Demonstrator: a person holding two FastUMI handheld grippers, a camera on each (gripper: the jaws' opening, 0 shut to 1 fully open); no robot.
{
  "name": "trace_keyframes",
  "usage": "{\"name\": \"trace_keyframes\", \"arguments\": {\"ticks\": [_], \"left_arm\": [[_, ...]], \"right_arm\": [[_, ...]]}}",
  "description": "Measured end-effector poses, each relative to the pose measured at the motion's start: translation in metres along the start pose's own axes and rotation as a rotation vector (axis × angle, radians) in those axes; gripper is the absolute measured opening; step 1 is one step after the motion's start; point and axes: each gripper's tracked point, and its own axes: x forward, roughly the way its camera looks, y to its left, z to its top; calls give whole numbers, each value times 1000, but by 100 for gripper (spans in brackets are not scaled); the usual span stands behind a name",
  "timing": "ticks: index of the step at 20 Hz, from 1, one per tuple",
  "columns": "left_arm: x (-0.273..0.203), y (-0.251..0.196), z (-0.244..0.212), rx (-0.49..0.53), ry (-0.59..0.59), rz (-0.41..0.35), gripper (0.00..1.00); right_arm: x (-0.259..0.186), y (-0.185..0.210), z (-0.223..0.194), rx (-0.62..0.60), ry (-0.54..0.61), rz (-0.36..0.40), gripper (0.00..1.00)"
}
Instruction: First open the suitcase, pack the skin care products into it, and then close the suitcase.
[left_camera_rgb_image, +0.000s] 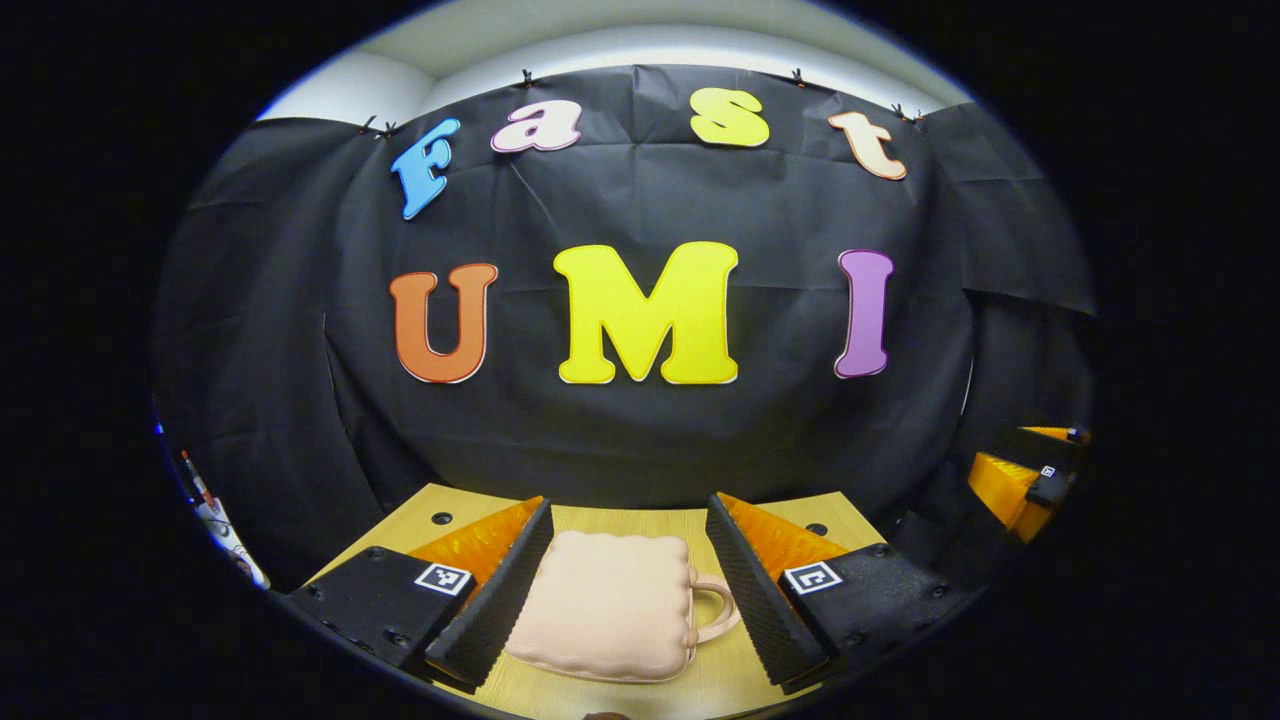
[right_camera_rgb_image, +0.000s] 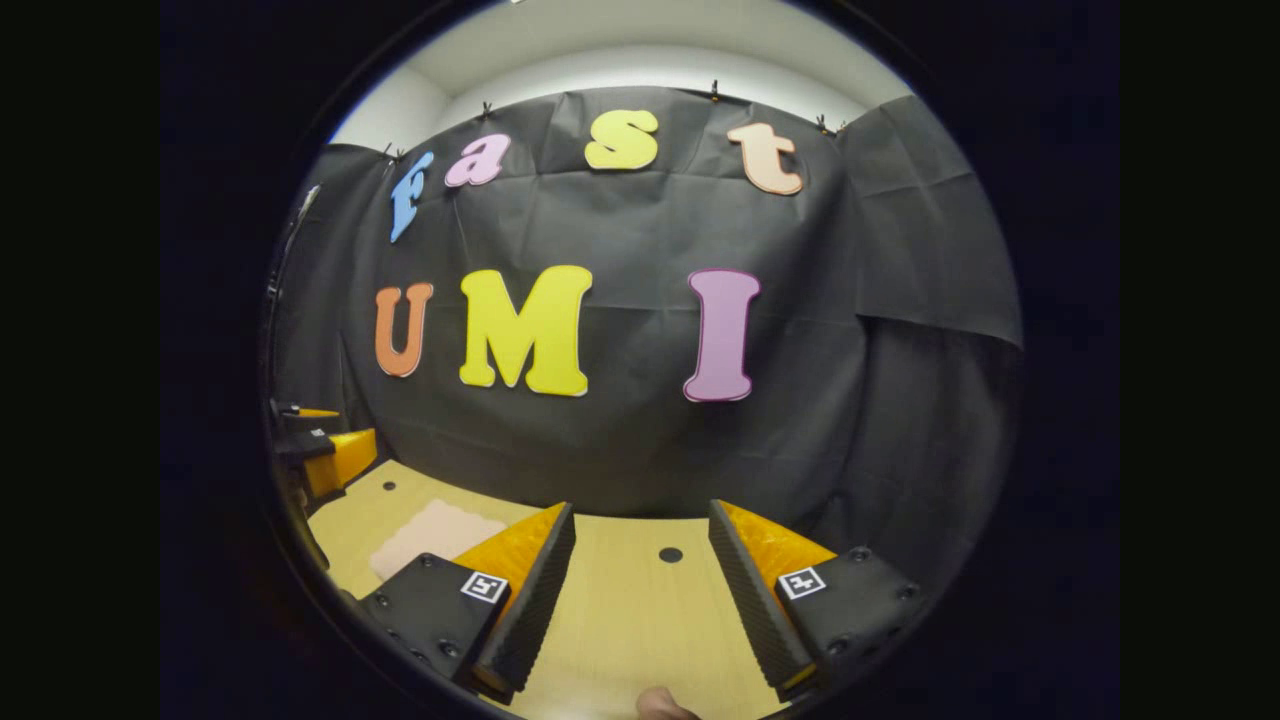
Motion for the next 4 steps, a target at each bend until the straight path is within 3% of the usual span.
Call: {"name": "trace_keyframes", "arguments": {"ticks": [4], "left_arm": [[-3, 10, 9, -7, -24, -13, 98]], "right_arm": [[4, 16, 10, 1, -16, -4, 80]]}}
